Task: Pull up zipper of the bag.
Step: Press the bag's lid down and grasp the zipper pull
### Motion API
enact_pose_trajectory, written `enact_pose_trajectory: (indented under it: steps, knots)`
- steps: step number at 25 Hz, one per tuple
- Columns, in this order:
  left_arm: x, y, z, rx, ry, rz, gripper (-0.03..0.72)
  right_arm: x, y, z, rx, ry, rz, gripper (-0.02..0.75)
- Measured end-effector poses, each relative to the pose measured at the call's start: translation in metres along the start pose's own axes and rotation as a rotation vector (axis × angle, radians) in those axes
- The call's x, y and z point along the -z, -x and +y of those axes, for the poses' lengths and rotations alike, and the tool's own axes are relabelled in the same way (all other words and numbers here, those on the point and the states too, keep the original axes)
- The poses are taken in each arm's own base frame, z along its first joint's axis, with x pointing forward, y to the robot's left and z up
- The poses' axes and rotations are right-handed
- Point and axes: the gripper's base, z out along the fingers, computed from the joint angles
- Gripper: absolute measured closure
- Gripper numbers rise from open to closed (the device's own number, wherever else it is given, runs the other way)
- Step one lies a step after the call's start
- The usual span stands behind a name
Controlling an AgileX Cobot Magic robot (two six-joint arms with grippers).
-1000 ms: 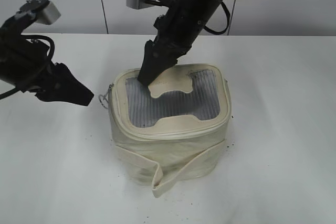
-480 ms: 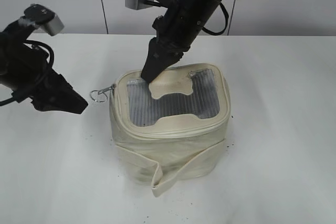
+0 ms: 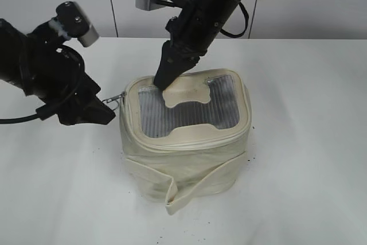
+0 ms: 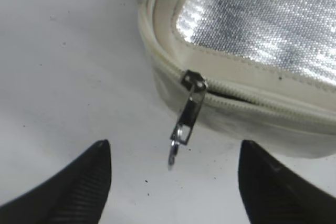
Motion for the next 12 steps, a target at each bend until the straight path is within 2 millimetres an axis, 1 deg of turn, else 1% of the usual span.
enact_pose_trajectory:
  steps: [4, 6, 7, 9, 10, 11, 12]
  knots:
    - [-0.003, 0.003, 0.0, -0.015, 0.028, -0.011, 0.12, 0.0, 0.0, 0.0, 0.0, -0.001, 0.001, 0.711]
    - [-0.009, 0.003, 0.0, -0.017, 0.035, -0.006, 0.141, 0.0, 0.0, 0.0, 0.0, -0.001, 0.001, 0.711]
    - [-0.012, 0.003, 0.001, -0.011, 0.037, -0.004, 0.162, 0.0, 0.0, 0.0, 0.0, 0.0, 0.001, 0.711]
    - [-0.017, 0.002, 0.002, -0.005, 0.037, 0.002, 0.239, 0.0, 0.0, 0.0, 0.0, 0.0, 0.001, 0.711]
    - [-0.018, 0.001, 0.003, 0.002, 0.035, 0.005, 0.31, 0.0, 0.0, 0.0, 0.0, 0.0, 0.001, 0.711]
    - [-0.019, 0.001, 0.003, 0.011, 0.036, 0.006, 0.405, 0.0, 0.0, 0.0, 0.0, -0.001, 0.0, 0.711]
    - [-0.019, 0.001, 0.002, 0.016, 0.033, 0.007, 0.515, 0.0, 0.0, 0.0, 0.0, -0.001, 0.0, 0.711]
